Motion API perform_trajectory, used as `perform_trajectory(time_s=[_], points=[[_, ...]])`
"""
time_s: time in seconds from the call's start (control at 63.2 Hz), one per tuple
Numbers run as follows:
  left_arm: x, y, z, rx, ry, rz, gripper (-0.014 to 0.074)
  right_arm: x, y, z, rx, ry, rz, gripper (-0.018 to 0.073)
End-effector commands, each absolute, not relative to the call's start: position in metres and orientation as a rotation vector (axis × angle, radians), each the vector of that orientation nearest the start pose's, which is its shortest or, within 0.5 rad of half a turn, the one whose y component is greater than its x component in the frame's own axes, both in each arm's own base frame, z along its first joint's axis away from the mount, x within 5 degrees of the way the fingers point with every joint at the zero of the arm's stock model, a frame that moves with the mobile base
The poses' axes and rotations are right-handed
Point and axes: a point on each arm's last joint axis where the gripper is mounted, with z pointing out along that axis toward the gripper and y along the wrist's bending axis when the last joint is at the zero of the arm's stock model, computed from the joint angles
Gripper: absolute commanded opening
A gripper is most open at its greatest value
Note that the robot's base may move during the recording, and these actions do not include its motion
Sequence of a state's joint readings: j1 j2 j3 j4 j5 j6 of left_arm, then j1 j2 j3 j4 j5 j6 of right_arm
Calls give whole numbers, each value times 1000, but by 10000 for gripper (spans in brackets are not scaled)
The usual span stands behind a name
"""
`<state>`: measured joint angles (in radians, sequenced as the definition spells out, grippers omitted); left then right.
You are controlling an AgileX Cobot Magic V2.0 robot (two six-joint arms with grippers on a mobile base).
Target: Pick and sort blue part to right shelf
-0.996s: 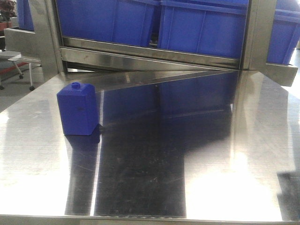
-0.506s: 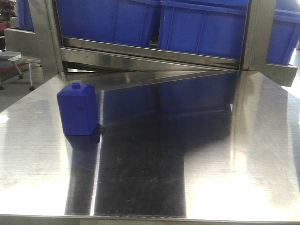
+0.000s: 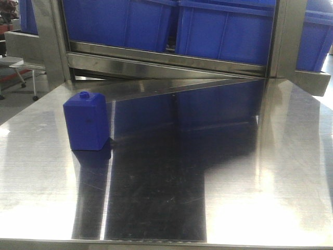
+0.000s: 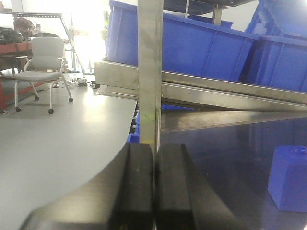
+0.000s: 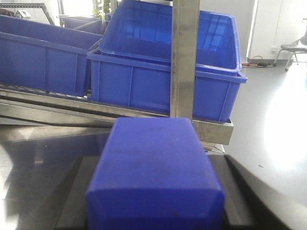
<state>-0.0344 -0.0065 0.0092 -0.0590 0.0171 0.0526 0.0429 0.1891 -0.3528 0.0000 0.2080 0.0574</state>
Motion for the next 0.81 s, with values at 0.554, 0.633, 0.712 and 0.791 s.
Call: perform_trajectory(time_s=[0.554, 0.633, 0.712, 0.791], points=[[55, -1, 211, 5, 1418, -43, 123, 56, 2, 319, -5, 1415, 58, 412], [55, -1, 211, 5, 1418, -43, 123, 56, 2, 319, -5, 1415, 58, 412], [55, -1, 211, 5, 1418, -43, 123, 56, 2, 319, -5, 1415, 58, 412], [55, -1, 211, 3, 1418, -44, 123, 56, 2, 319, -5, 1415, 58, 412]])
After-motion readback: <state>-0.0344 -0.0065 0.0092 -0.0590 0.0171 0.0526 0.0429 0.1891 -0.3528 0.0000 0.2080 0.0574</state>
